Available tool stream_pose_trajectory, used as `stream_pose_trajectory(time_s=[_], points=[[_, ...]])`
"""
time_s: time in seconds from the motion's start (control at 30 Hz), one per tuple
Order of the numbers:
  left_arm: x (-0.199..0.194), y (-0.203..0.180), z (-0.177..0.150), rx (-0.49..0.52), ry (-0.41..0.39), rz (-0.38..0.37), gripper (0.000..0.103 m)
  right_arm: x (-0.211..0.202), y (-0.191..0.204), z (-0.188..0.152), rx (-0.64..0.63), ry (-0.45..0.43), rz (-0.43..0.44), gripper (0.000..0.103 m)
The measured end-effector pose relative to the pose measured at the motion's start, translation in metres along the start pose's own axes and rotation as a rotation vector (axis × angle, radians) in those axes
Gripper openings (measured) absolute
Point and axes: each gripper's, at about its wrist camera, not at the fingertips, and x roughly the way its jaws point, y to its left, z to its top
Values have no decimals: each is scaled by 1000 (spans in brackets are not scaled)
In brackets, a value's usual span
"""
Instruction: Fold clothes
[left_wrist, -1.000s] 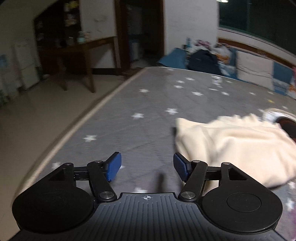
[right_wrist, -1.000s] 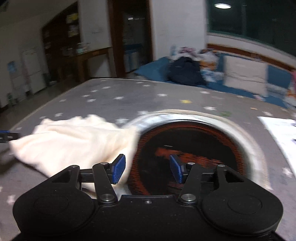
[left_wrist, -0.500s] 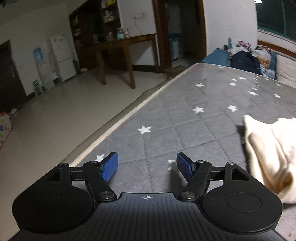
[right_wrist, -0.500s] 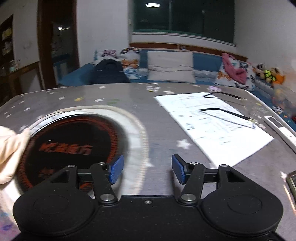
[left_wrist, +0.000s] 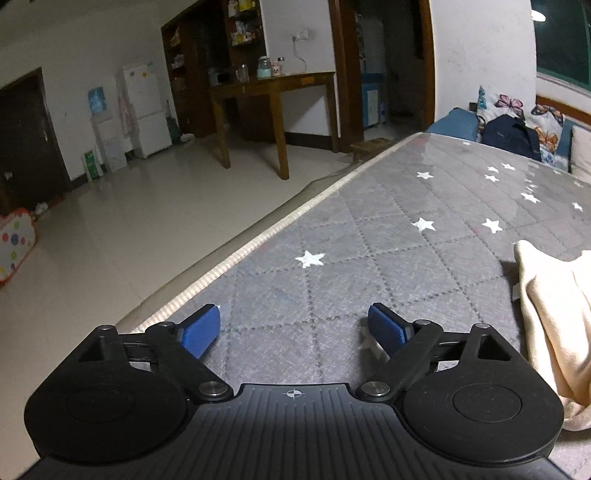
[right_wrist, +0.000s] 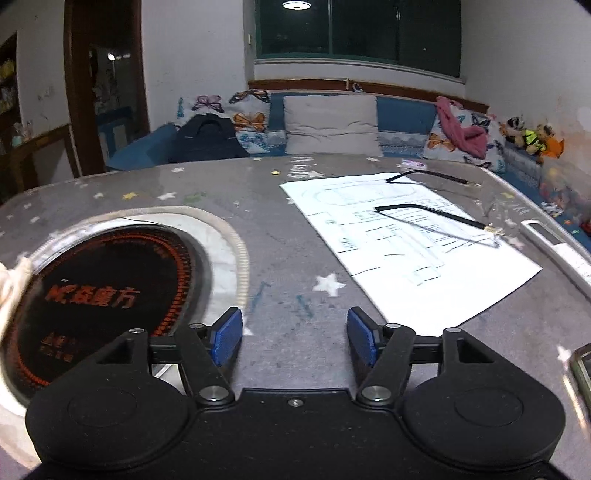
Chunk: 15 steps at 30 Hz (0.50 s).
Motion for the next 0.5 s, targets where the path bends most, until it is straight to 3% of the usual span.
stream_pose_trajectory(time_s=[0.13, 0.33, 0.4, 0.5], points=[[4, 8, -1, -43, 16, -24, 93, 0, 1, 0, -7, 3, 7, 75], [11, 29, -8, -58, 15, -43, 96, 2, 4, -1, -23, 14, 11, 88], [11, 29, -8, -59, 19, -50, 97, 5, 4, 0, -25, 31, -20, 101], [11, 31, -8, -57, 22, -50, 98, 6, -1, 0, -3, 35, -12, 102]])
